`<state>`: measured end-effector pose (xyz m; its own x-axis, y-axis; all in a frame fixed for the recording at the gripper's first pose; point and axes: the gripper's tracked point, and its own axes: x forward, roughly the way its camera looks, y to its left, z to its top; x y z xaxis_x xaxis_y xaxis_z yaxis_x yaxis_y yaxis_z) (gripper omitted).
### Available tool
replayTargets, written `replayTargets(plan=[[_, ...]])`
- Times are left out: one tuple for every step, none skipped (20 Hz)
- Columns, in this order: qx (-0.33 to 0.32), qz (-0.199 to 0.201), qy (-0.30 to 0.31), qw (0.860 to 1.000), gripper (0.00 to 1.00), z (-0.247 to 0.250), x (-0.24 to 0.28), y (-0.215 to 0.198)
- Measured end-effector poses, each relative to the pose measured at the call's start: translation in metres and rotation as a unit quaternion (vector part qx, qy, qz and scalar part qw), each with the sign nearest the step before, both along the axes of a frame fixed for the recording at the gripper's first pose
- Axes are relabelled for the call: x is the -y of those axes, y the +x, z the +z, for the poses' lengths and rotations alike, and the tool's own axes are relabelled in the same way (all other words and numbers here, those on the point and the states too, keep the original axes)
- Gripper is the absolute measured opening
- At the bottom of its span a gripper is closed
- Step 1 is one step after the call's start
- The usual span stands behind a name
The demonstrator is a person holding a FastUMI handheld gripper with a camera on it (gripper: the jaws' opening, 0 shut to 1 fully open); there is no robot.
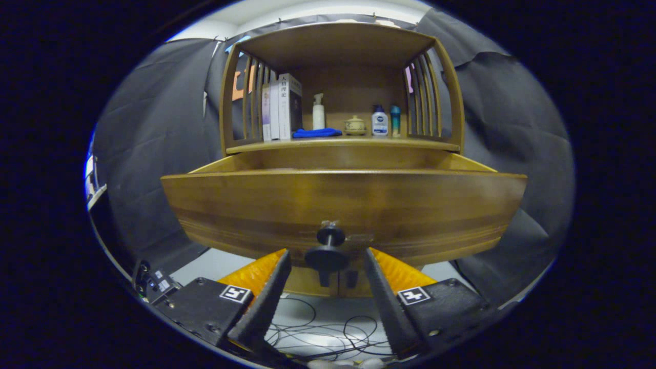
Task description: Pull open the drawer, take out the items inside it, and place them on the countertop above the cabinet.
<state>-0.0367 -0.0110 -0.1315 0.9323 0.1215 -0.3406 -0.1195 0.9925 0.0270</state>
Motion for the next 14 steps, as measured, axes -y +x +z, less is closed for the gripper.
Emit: replayTargets(plan=[[0.003,-0.002,0.000,1.000,0.94,0.006,0.005,-0.005],[0.008,-0.003,0.002,1.000,0.94,0.014,0.008,-0.009],[0.013,0.000,0.005,1.000,0.93,0.025,0.009,-0.013],[0.017,0.005,0.008,1.000,0.93,0.038,0.009,-0.016],[0.016,0.008,0.005,1.000,0.93,0.048,0.011,-0.018],[0.022,0.008,0.003,1.000,0.94,0.064,0.014,-0.017],[0.035,0.009,0.004,0.999,0.94,0.082,0.016,-0.012],[0.041,0.007,0.007,0.999,0.94,0.099,0.017,-0.006],[0.041,0.001,0.012,0.999,0.94,0.112,0.019,0.000],[0.038,-0.005,0.019,0.999,0.94,0.125,0.020,0.009],[0.032,-0.004,0.025,0.999,0.94,0.137,0.018,0.019],[0.031,-0.003,0.031,0.999,0.94,0.151,0.016,0.032],[0.031,-0.006,0.037,0.999,0.93,0.165,0.015,0.046],[0.030,-0.008,0.038,0.999,0.92,0.176,0.015,0.058]])
